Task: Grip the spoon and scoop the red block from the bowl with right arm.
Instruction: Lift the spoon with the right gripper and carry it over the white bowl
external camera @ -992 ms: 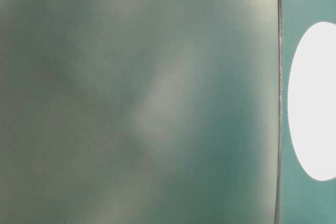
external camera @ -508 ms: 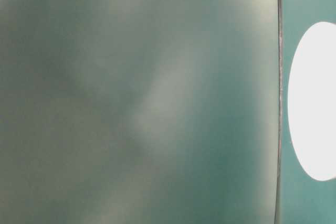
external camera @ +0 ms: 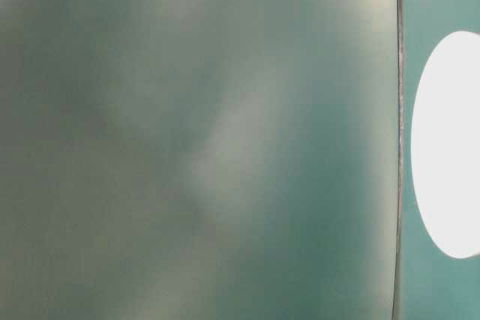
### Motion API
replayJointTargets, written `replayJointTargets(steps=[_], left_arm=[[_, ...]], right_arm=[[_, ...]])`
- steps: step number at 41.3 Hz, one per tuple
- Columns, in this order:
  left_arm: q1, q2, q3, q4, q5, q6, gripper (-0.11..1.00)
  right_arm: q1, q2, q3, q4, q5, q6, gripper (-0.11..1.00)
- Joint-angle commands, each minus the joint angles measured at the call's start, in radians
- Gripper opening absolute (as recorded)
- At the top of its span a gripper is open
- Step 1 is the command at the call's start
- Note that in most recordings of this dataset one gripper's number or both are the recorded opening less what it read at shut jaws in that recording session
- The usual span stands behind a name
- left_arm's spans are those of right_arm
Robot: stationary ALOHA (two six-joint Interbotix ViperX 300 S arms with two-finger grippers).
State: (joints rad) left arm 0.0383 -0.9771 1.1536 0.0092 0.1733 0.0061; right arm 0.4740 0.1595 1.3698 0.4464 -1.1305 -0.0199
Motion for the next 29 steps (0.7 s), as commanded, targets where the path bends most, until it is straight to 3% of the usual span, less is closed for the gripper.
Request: replayJointTargets(steps=[1,15,29], left_arm=[[0.002,0.003,-0.017,0.003,-0.003,-0.002,0.00],[0.003,0.003,-0.017,0.002,0.000,0.000,0.00],[0.003,0.003,-0.017,0.002,-0.002,0.005,0.00]], right_arm=[[0.005,-0.009,-0.006,0.003,-0.009,-0.002,0.31],[0.005,-0.025,-0.005,0.003,-0.008,0.000,0.28],[0.005,-0.161,0.020,0.003,0.029,-0.005,0.25]])
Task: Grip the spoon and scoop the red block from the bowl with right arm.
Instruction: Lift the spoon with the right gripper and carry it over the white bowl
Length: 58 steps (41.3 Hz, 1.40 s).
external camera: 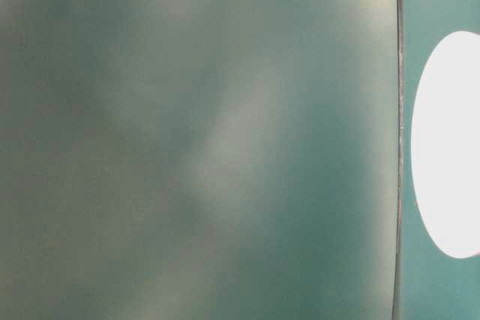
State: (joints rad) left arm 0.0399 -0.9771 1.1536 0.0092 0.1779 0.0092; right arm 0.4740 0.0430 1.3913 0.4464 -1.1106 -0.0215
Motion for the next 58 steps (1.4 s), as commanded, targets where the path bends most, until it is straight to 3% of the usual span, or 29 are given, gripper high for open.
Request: replayJointTargets(steps=[1,12,20,44,58], left_arm=[[0.002,0.003,-0.017,0.003,-0.006,0.002,0.00],[0.002,0.009,-0.017,0.003,-0.006,0.002,0.00],[0.002,0.009,-0.015,0.003,-0.006,0.003,0.00],[0.000,0.002,-0.012,0.006,-0.006,0.005,0.00],[0.002,0.000,-0.012,0.006,-0.009,0.005,0.00]], right_arm=[[0.005,-0.057,-0.002,0.003,0.017,-0.005,0.25],[-0.005,-0.224,-0.028,0.003,0.167,-0.044,0.25],[-0.055,-0.348,-0.071,0.003,0.305,-0.094,0.25],[-0.351,-0.649,-0.301,-0.002,0.862,-0.268,0.25],[-0.492,-0.664,-0.460,-0.026,1.175,-0.285,0.25]])
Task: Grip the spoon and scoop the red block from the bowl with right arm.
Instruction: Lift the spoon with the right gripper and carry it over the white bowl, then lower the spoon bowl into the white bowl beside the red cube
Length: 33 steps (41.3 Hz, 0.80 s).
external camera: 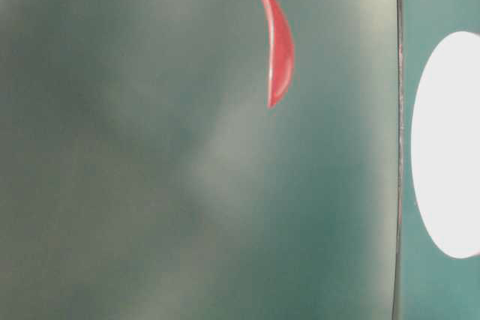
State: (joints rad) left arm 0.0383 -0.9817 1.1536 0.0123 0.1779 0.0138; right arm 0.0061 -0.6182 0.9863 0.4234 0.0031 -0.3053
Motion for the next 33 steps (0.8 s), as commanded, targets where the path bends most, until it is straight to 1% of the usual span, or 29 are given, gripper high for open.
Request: replayJointTargets(steps=[1,10,21,28,33], left_arm=[[0.003,0.005,-0.011,0.003,-0.009,0.000,0.00],[0.003,0.005,-0.006,0.003,-0.011,0.000,0.00],[0.003,0.005,0.008,0.003,-0.014,-0.002,0.00],[0.003,0.005,0.009,0.003,-0.012,-0.002,0.00],[0.002,0.005,0.009,0.003,-0.014,-0.002,0.00]], right_arm=[[-0.032,-0.003,-0.063,-0.005,0.078,0.000,0.25],[-0.100,0.002,-0.133,-0.003,0.233,0.003,0.25],[-0.143,0.048,-0.210,-0.003,0.402,0.011,0.25],[-0.178,0.101,-0.264,-0.003,0.480,0.015,0.25],[-0.193,0.146,-0.293,-0.005,0.514,0.015,0.25]])
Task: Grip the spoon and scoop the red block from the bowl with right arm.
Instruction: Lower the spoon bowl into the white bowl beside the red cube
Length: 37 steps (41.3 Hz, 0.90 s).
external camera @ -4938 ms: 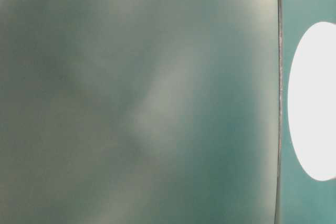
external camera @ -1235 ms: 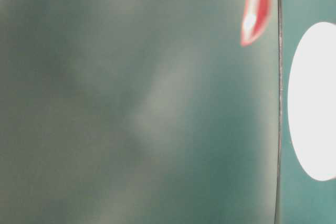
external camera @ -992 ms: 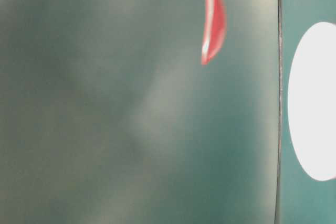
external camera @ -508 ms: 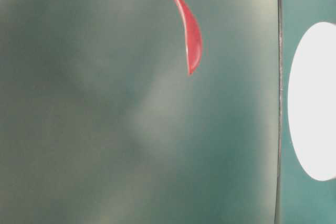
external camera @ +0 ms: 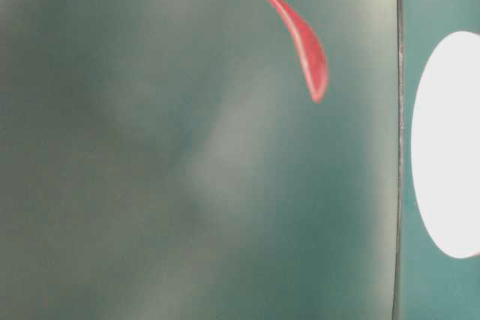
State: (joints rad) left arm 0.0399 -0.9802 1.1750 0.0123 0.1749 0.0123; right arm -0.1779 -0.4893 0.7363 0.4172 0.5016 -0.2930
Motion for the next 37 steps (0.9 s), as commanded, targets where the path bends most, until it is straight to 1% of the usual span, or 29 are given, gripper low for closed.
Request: replayJointTargets(steps=[1,8,17,26,30,33,37], left_arm=[[0.002,0.003,-0.012,0.003,-0.011,0.000,0.00],[0.002,0.003,-0.014,0.003,-0.012,0.000,0.00],[0.002,0.003,-0.014,0.003,-0.023,0.000,0.00],[0.000,0.003,-0.014,0.003,-0.031,0.000,0.00],[0.002,0.003,-0.012,0.003,-0.031,0.000,0.00],[0.002,0.003,-0.014,0.003,-0.031,0.000,0.00],[0.002,0.005,-0.014,0.003,-0.032,0.000,0.00]], right_arm=[[-0.009,0.031,-0.051,0.002,0.021,0.003,0.25],[-0.012,0.118,-0.104,-0.009,0.064,0.003,0.25],[-0.012,0.249,-0.199,-0.058,0.172,0.003,0.25],[-0.012,0.350,-0.268,-0.138,0.249,0.005,0.25],[-0.012,0.374,-0.285,-0.166,0.252,0.021,0.25],[-0.012,0.390,-0.295,-0.190,0.253,0.046,0.25],[-0.012,0.403,-0.296,-0.204,0.253,0.069,0.25]])
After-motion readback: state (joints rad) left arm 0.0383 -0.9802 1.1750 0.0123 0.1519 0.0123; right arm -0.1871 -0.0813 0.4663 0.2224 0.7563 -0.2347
